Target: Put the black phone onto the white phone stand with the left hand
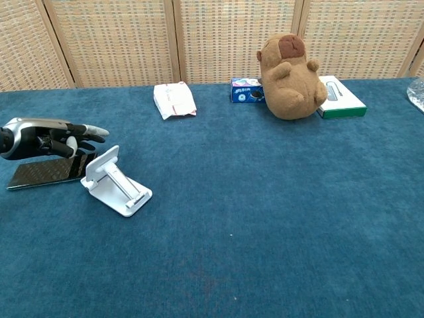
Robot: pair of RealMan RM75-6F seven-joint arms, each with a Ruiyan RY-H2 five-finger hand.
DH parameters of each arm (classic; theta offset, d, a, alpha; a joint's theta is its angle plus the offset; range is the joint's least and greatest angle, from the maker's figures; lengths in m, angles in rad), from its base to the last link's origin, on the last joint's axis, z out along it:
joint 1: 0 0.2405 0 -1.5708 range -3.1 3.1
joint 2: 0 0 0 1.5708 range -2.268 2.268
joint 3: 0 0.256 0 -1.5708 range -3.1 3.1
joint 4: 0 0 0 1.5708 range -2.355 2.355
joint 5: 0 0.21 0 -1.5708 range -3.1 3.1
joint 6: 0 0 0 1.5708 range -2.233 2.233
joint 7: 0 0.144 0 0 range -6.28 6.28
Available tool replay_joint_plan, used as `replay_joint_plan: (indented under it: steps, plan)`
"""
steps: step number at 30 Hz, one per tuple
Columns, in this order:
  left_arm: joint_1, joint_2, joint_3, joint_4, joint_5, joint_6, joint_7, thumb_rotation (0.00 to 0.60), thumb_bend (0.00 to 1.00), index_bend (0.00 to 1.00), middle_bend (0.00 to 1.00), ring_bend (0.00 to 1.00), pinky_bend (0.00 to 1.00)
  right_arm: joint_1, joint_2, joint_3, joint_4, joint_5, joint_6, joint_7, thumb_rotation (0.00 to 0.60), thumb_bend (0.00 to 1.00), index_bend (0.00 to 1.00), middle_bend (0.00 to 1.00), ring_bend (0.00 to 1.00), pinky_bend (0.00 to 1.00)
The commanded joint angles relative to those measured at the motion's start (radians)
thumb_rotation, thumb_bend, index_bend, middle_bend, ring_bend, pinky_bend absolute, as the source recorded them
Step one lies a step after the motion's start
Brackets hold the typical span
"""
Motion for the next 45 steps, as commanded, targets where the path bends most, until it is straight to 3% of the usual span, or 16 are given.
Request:
replay_joint_plan:
  steps: [1, 9, 11, 12, 13, 17, 19, 22, 26, 30, 36, 45]
  plan:
    - [-0.007, 0.027, 0.037, -0.043, 0.041, 0.038, -0.034, 0.600, 0.99, 0.00, 0.00, 0.00, 0.00, 0.000, 0.000, 0.000, -0.001, -0.001, 0.000, 0.000, 0.600, 0.00, 0.07, 0.00, 0.00, 0.00]
    - [-0.015, 0.069, 0.116, -0.122, 0.119, 0.121, -0.065, 0.600, 0.97, 0.00, 0.00, 0.00, 0.00, 0.000, 0.002, 0.000, -0.002, 0.001, -0.001, 0.001, 0.600, 0.00, 0.07, 0.00, 0.00, 0.00]
    - [-0.014, 0.076, 0.126, -0.127, 0.126, 0.140, -0.062, 0.600, 0.91, 0.00, 0.00, 0.00, 0.00, 0.000, 0.002, -0.001, -0.002, 0.001, -0.001, 0.002, 0.600, 0.00, 0.07, 0.00, 0.00, 0.00]
    - [-0.010, 0.079, 0.126, -0.128, 0.126, 0.159, -0.058, 0.600, 0.85, 0.00, 0.00, 0.00, 0.00, 0.000, 0.002, -0.001, -0.002, 0.001, -0.001, 0.003, 0.600, 0.00, 0.07, 0.00, 0.00, 0.00]
    - [-0.002, 0.081, 0.122, -0.127, 0.124, 0.189, -0.050, 0.600, 0.72, 0.00, 0.00, 0.00, 0.00, 0.000, 0.003, -0.001, -0.002, 0.001, -0.001, 0.004, 0.600, 0.00, 0.07, 0.00, 0.00, 0.00]
    - [0.040, 0.092, 0.096, -0.101, 0.099, 0.303, 0.093, 0.600, 0.13, 0.00, 0.00, 0.00, 0.00, -0.001, 0.004, 0.000, -0.004, 0.002, 0.001, 0.007, 0.600, 0.00, 0.07, 0.00, 0.00, 0.00]
    - [0.051, 0.115, 0.084, -0.104, 0.062, 0.300, 0.245, 0.600, 0.01, 0.00, 0.00, 0.00, 0.00, -0.001, 0.005, -0.001, -0.005, 0.001, -0.001, 0.007, 0.600, 0.00, 0.07, 0.00, 0.00, 0.00]
    - [0.068, 0.141, 0.063, -0.124, -0.020, 0.283, 0.529, 0.600, 0.00, 0.00, 0.00, 0.00, 0.00, -0.001, 0.007, -0.002, -0.009, 0.001, -0.003, 0.008, 0.600, 0.00, 0.07, 0.00, 0.00, 0.00]
    - [0.104, 0.161, 0.041, -0.222, -0.248, 0.278, 0.968, 0.600, 0.00, 0.00, 0.00, 0.00, 0.00, -0.001, 0.010, -0.003, -0.013, 0.001, -0.003, 0.013, 0.600, 0.00, 0.07, 0.00, 0.00, 0.00]
    - [0.125, 0.119, 0.048, -0.237, -0.416, 0.354, 1.261, 0.600, 0.00, 0.00, 0.00, 0.00, 0.00, -0.002, 0.013, -0.004, -0.016, -0.001, -0.003, 0.018, 0.600, 0.00, 0.07, 0.00, 0.00, 0.00]
    - [0.136, 0.074, 0.071, -0.209, -0.513, 0.362, 1.380, 0.600, 0.00, 0.00, 0.00, 0.00, 0.00, -0.003, 0.018, -0.004, -0.019, 0.001, -0.003, 0.027, 0.600, 0.00, 0.07, 0.00, 0.00, 0.00]
    - [0.142, 0.048, 0.085, -0.191, -0.526, 0.365, 1.406, 0.600, 0.00, 0.02, 0.00, 0.00, 0.00, -0.003, 0.020, -0.007, -0.022, -0.007, -0.002, 0.027, 0.600, 0.00, 0.07, 0.00, 0.00, 0.00]
